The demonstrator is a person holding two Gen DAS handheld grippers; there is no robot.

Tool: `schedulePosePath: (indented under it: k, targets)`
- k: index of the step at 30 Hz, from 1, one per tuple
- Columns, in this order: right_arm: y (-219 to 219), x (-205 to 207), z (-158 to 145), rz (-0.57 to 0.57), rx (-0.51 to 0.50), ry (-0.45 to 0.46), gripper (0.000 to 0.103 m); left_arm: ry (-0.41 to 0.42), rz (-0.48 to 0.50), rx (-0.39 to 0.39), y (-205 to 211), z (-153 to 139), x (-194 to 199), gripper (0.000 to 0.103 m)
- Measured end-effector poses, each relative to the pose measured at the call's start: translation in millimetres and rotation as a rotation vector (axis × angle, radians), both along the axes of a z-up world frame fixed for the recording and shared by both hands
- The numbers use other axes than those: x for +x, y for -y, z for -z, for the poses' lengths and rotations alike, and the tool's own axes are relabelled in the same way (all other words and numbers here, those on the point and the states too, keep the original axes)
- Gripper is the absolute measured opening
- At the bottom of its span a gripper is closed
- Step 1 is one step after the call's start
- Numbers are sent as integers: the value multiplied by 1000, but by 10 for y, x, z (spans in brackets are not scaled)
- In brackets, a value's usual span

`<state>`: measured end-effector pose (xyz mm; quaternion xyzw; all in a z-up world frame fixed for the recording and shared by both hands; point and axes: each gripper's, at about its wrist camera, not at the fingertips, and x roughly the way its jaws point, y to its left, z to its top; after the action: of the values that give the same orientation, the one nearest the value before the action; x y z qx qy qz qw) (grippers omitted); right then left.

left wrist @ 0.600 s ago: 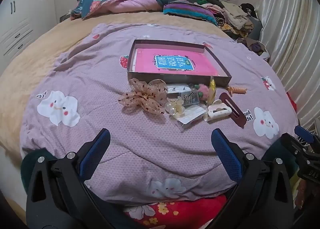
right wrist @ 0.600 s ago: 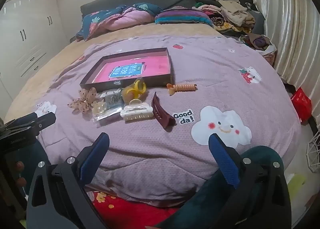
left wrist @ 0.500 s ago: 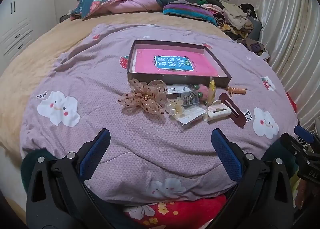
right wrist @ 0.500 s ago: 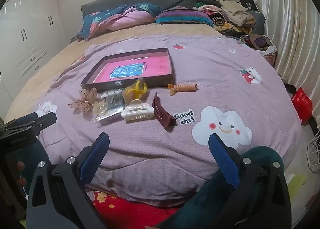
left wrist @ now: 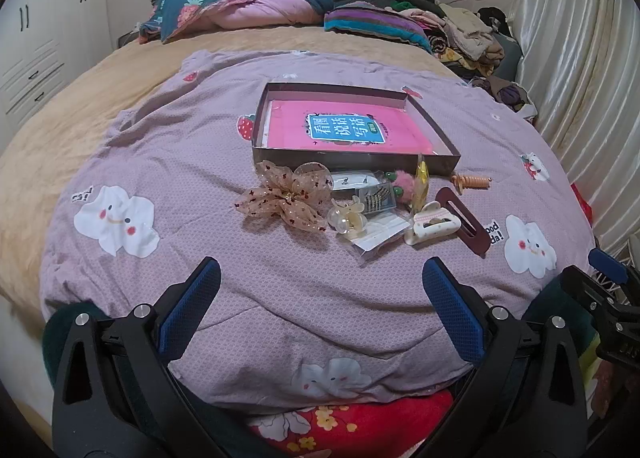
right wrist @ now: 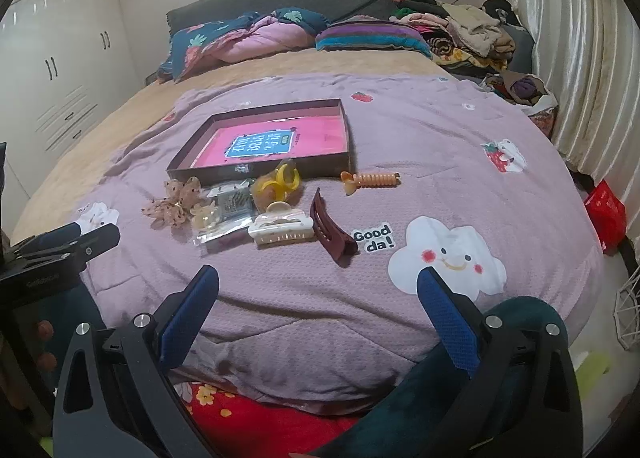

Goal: Organize jewelry

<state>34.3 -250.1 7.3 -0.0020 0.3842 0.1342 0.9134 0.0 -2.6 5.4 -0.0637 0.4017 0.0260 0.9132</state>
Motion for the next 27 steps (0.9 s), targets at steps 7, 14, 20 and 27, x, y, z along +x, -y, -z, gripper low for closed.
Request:
schedulePosePath:
  k: [7, 14, 20, 27]
  targets:
    - [2, -28, 0, -5, 1, 5, 99, 2, 1, 0, 8, -9, -2, 95]
    - [-5, -24, -7, -6, -1, 3, 99, 2, 2, 0, 7, -11, -2, 95]
    - [1, -24, -1, -4, 2, 4, 99, 2, 2, 1, 5, -12, -3, 95]
    - [2, -23, -3, -5, 1, 4, 99, 3, 4, 2, 14, -7, 1, 95]
